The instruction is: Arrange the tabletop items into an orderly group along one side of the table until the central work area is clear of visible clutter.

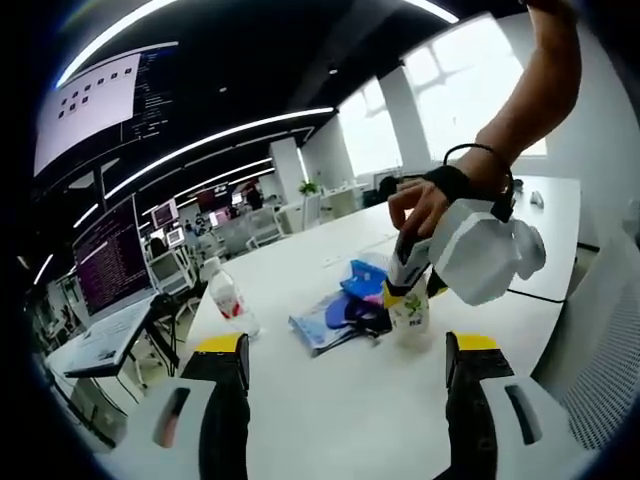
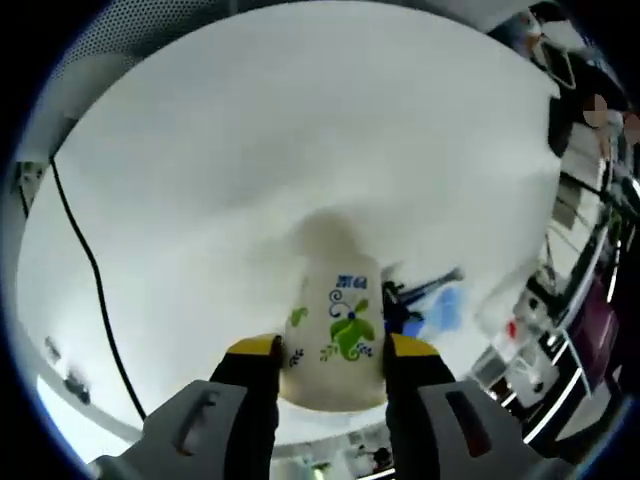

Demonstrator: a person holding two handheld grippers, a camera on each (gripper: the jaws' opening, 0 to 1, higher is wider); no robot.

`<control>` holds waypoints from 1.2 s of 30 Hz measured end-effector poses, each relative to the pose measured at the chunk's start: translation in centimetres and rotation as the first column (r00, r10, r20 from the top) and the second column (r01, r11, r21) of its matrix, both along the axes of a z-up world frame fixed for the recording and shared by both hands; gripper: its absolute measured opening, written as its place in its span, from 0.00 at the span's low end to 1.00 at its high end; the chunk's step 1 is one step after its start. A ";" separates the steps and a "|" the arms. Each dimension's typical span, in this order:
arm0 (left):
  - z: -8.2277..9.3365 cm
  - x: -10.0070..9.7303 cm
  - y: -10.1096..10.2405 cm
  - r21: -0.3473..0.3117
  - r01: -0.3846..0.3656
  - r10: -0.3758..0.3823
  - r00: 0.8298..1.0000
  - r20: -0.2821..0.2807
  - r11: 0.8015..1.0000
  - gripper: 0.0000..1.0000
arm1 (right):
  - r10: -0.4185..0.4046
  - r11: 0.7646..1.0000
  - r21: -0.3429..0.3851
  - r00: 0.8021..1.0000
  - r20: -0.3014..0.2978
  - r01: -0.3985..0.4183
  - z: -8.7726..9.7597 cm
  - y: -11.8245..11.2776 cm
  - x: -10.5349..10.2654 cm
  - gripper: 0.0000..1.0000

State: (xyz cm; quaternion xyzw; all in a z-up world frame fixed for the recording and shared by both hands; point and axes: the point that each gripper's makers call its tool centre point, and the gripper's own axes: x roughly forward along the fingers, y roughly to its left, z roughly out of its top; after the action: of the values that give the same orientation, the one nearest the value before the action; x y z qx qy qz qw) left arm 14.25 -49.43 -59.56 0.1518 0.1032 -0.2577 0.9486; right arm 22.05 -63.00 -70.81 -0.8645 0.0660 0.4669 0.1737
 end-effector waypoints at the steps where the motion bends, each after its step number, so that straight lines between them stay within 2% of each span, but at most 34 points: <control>1: 0.0 0.0 0.0 -0.002 0.002 -0.002 1.000 0.000 1.000 0.79 | 0.024 1.000 -0.014 1.000 0.015 -0.024 0.0 0.1 0.0 0.39; 6: 0.0 0.0 0.0 0.000 0.002 -0.002 1.000 0.000 1.000 0.79 | 0.107 0.994 -0.041 0.993 0.057 -0.105 -0.1 0.7 -0.3 0.40; 9: 0.0 0.0 0.0 0.001 0.001 -0.001 1.000 0.000 1.000 0.79 | 0.116 0.992 -0.046 0.991 0.069 -0.113 -0.1 0.8 -0.4 0.40; 12: 0.1 -0.1 -0.1 0.001 0.003 -0.003 1.000 0.000 1.000 0.79 | 0.162 0.986 -0.062 0.982 0.094 -0.157 0.0 1.1 -0.6 0.41; 18: 0.1 0.0 -0.1 0.001 0.002 -0.002 1.000 -0.001 1.000 0.79 | 0.180 0.982 -0.080 0.976 0.120 -0.171 -0.2 1.1 -1.2 0.42; 21: 0.0 0.0 0.0 0.005 0.003 -0.003 1.000 -0.002 1.000 0.79 | 0.182 0.983 -0.052 0.978 0.104 -0.177 -0.2 1.4 -1.8 0.42; 24: 0.0 0.0 0.0 0.007 0.004 -0.004 1.000 -0.001 1.000 0.79 | 0.199 0.979 -0.063 0.974 0.109 -0.193 -0.3 1.4 -2.1 0.42; 29: 0.0 0.0 0.0 0.007 0.003 -0.003 1.000 0.000 1.000 0.79 | 0.182 0.983 -0.035 0.979 0.094 -0.180 -0.3 1.8 -2.5 0.48; 33: 0.1 0.0 -0.1 0.000 0.006 -0.006 1.000 0.001 1.000 0.80 | 0.181 0.983 -0.011 0.981 0.073 -0.181 -0.2 2.1 -3.2 0.50; 36: 0.1 0.0 -0.2 0.003 0.006 -0.006 1.000 -0.001 1.000 0.80 | 0.175 0.984 0.038 0.984 0.036 -0.176 -0.1 2.6 -4.1 0.51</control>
State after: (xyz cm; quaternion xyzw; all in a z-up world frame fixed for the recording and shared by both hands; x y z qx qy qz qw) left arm 14.27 -49.58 -59.49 0.1534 0.1038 -0.2603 0.9476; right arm 18.00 -60.41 -70.87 -0.8706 -0.0229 0.4677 0.1509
